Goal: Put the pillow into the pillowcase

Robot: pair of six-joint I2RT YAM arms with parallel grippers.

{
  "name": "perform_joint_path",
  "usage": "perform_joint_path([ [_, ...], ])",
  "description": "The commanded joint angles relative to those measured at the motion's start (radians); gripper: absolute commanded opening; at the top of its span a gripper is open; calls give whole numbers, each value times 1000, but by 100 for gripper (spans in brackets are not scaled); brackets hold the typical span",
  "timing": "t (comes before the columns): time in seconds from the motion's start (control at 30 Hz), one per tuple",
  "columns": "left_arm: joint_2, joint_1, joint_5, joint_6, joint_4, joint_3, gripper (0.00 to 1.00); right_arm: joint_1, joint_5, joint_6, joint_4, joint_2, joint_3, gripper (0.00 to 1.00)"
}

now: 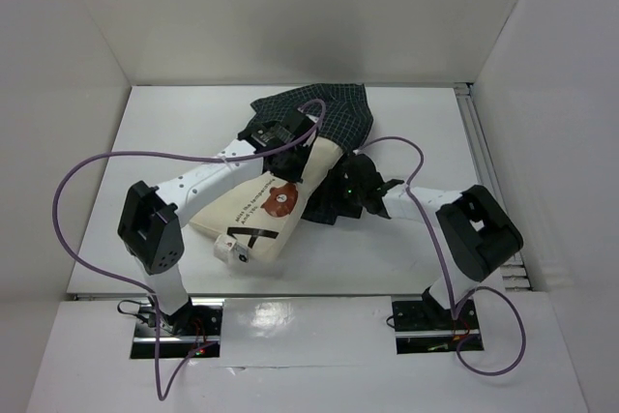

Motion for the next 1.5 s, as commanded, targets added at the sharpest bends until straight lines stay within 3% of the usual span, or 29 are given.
perform_joint_path([
  [0.0, -49, -2, 27, 2, 29, 45, 0, -9, 100, -54, 41, 50, 68, 75],
  [0.07, -49, -2, 36, 2, 29, 45, 0, -21, 111, -68, 41, 50, 78, 59],
  [0.1, -49, -2, 36, -12, 29, 45, 0, -21, 131, -81, 41, 50, 92, 25],
  [0.13, -49, -2, 36, -21, 29, 54, 0, -21, 131, -97, 41, 35, 107, 8],
  [0.17, -49, -2, 25, -32, 29, 54, 0, -21, 145, -97, 26, 26, 116, 0],
  [0.27, -12, 29, 16, -125, 29, 83, 0, -21, 145, -149, -27, -31, 165, 0],
  [0.4, 60, 61, 44, -270, 30, 205, 0, 60, 83, -180, -163, -249, 240, 0],
  [0.53, 152, 70, -30, -450, -62, 356, 0, 344, 61, -62, -243, -383, 151, 0],
  [0.6, 175, 70, -48, -500, -71, 379, 0, 402, 50, -16, -227, -393, 68, 0],
  [0.7, 184, 61, -76, -569, -71, 379, 0, 387, 79, -5, -237, -393, -45, 0],
  [0.83, 158, 52, -107, -601, -62, 368, 0, 270, 79, -95, -258, -393, -51, 0],
  [1.07, 98, 75, -189, -632, -124, 422, 0, 71, 1, -323, -273, -265, 207, 0],
  [1.27, 9, 74, -300, -672, -198, 443, 0, 63, -172, -375, -255, -115, 496, 0],
  [1.37, 14, 34, -329, -712, -189, 416, 0, 88, -206, -365, -220, -205, 455, 0],
  [1.47, 114, 21, -309, -762, -168, 407, 0, 88, -232, -355, -203, -311, 266, 0],
])
